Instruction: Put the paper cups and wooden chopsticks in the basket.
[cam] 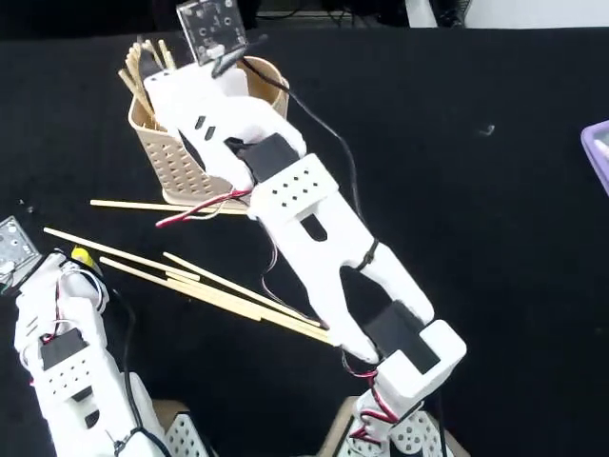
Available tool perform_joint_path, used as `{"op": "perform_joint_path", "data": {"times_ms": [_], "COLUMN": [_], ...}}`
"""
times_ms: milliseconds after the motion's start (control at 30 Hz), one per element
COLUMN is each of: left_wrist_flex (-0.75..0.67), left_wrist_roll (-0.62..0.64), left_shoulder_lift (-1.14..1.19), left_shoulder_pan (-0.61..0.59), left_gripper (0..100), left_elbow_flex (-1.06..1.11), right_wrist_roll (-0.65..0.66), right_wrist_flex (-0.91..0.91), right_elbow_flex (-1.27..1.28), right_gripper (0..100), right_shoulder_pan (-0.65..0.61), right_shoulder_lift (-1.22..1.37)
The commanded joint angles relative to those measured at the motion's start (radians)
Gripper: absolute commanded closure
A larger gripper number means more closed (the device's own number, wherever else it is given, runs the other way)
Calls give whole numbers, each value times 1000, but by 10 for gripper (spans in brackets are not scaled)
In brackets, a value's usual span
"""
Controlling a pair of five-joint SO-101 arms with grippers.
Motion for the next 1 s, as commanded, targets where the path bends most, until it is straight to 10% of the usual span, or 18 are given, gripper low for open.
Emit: {"op": "perform_joint_path", "data": {"times_ms": [0,433,600,967], "left_wrist_flex": [-20,-11,114,261], "left_wrist_roll": [-11,-15,-17,-18], "left_shoulder_lift": [-18,-18,-6,313], "left_shoulder_pan": [15,4,-27,-22], "left_gripper": [838,836,834,833], "left_elbow_flex": [-5,-27,-186,-687], "right_wrist_roll": [-8,-8,0,5], "right_wrist_flex": [164,1043,933,374], "right_elbow_flex": [-128,-74,223,1076], "right_gripper": [709,759,989,953], "right_shoulder_pan": [-14,44,229,356], "right_shoulder_lift": [-87,-404,-470,-673]}}
